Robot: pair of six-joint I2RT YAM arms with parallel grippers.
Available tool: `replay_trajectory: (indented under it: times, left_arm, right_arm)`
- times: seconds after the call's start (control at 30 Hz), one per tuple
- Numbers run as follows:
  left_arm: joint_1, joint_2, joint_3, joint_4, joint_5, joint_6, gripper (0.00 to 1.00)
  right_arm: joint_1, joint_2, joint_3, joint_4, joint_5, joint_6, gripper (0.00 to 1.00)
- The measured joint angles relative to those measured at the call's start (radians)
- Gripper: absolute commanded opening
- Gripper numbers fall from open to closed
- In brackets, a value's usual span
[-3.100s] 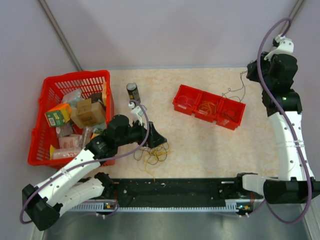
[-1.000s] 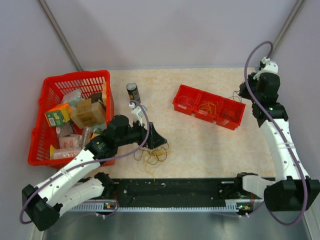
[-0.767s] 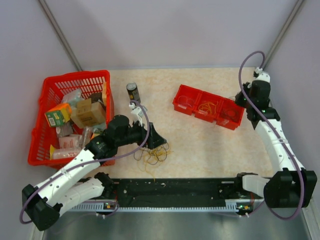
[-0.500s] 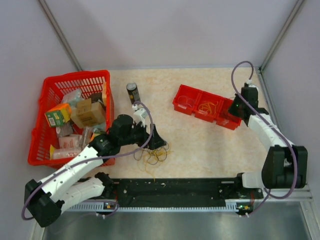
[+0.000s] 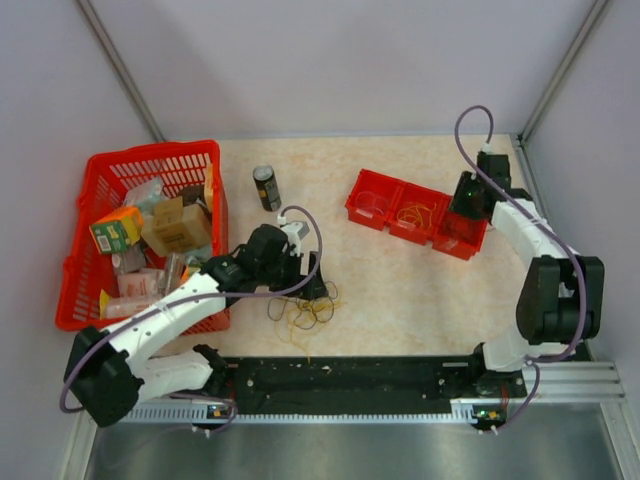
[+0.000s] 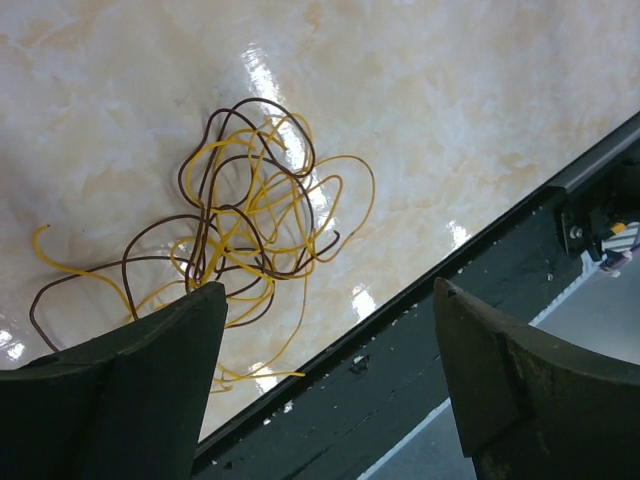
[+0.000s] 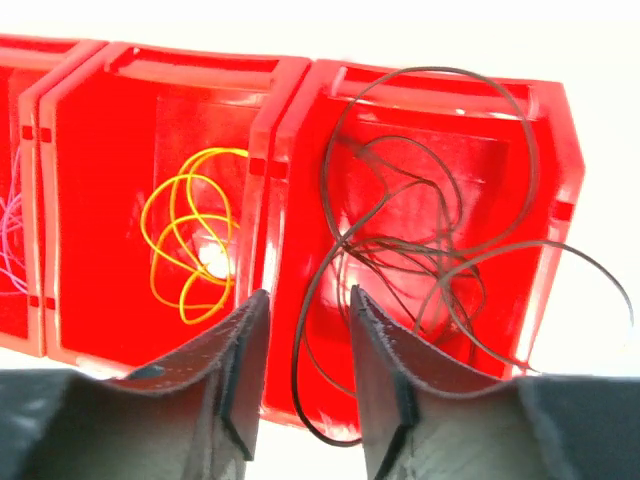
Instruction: Untangle the cables
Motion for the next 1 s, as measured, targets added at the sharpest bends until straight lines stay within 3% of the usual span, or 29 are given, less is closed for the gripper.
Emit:
replay_trajectory:
  times: [0.03, 0.1, 0.2, 0.33, 0.43, 0.53, 0.57, 0.63, 0.67, 0.73, 0.83, 1.0]
  left_arm:
    - [0.000, 0.023, 0.009, -0.008, -0.006, 0.003, 0.89]
    - [0.000, 0.061, 0.018, -0.021, -0.019, 0.008, 0.89]
    - [0.000, 0.103, 0.021, -0.044, -0.051, 0.028, 0.84]
    - [0.000, 0.163, 0.031, -0.059, -0.106, 0.053, 0.72]
    - [0.000, 0.237, 0.047, -0.061, -0.138, 0.064, 0.56]
    - [0.000, 0.288, 0.050, -0.059, -0.146, 0.073, 0.41]
    - [0.000, 0.296, 0.050, -0.057, -0.146, 0.073, 0.33]
    - [0.000, 0.301, 0.050, -0.051, -0.148, 0.071, 0.07]
    - [0.000, 0.300, 0.050, -0.048, -0.150, 0.073, 0.00]
    - [0.000, 0.297, 0.050, -0.044, -0.158, 0.074, 0.00]
    - [-0.002, 0.253, 0.057, -0.069, -0.173, 0.080, 0.00]
    - [-0.002, 0.029, 0.150, -0.129, -0.114, 0.092, 0.00]
  right_arm:
    - [0.005, -0.010, 0.014, -0.021, 0.011, -0.016, 0.60]
    - [0.023, -0.061, 0.017, -0.067, 0.064, -0.047, 0.69]
    - [0.101, -0.255, -0.002, -0.132, 0.087, -0.090, 0.69]
    - [0.257, -0.457, -0.123, -0.072, -0.048, -0.071, 0.69]
    - [0.446, -0.499, -0.285, 0.057, -0.203, -0.007, 0.66]
    - [0.589, -0.430, -0.466, 0.233, -0.334, 0.111, 0.58]
    - [0.618, -0.397, -0.510, 0.284, -0.362, 0.150, 0.55]
    - [0.680, -0.294, -0.583, 0.397, -0.412, 0.233, 0.49]
    - [0.711, -0.237, -0.601, 0.450, -0.430, 0.273, 0.48]
    - [0.753, -0.167, -0.607, 0.523, -0.452, 0.327, 0.50]
    - [0.787, -0.117, -0.607, 0.659, -0.483, 0.394, 0.64]
    - [0.790, -0.087, -0.599, 0.788, -0.498, 0.441, 0.73]
